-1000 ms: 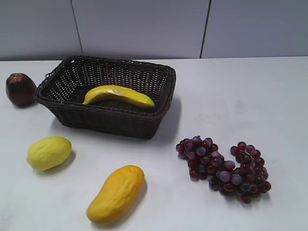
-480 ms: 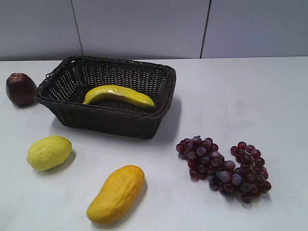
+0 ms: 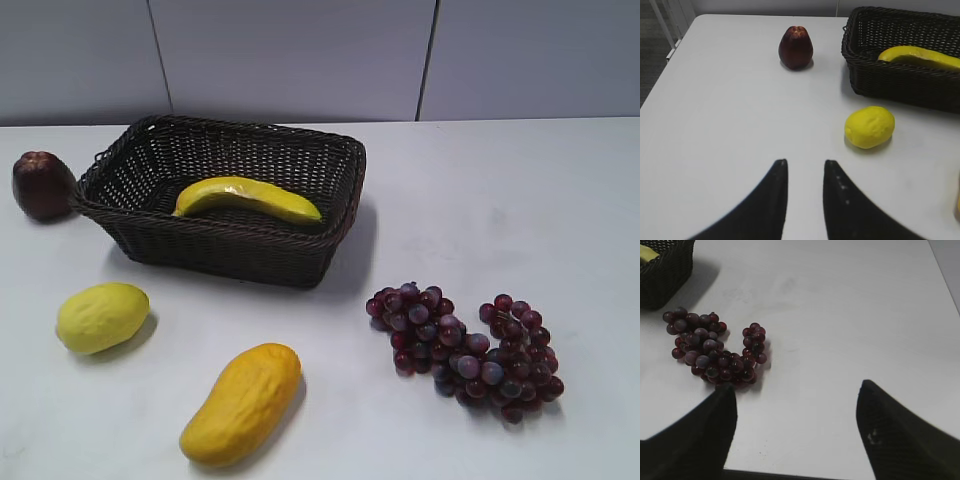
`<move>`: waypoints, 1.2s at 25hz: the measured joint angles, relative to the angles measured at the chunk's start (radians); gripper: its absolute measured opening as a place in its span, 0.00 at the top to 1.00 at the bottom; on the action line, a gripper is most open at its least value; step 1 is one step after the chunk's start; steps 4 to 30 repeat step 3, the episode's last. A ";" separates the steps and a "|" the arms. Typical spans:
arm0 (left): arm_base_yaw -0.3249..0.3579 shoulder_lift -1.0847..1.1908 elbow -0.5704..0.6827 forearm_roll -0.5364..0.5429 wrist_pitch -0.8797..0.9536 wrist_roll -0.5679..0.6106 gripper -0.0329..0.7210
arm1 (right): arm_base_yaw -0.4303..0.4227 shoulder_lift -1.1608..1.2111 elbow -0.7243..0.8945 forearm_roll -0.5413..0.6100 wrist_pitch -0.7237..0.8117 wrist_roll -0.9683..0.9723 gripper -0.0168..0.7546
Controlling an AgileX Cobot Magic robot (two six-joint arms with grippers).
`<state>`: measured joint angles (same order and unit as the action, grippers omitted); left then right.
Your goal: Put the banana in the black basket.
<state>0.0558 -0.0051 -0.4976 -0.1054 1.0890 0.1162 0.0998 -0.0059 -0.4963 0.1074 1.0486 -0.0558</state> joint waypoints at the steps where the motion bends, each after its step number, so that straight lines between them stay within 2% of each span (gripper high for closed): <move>1: 0.000 0.000 0.000 0.000 0.000 0.000 0.64 | 0.000 0.000 0.000 0.000 0.000 0.001 0.21; 30: 0.000 0.000 0.000 0.000 0.000 0.000 0.64 | 0.000 0.000 0.000 0.000 0.000 0.001 0.21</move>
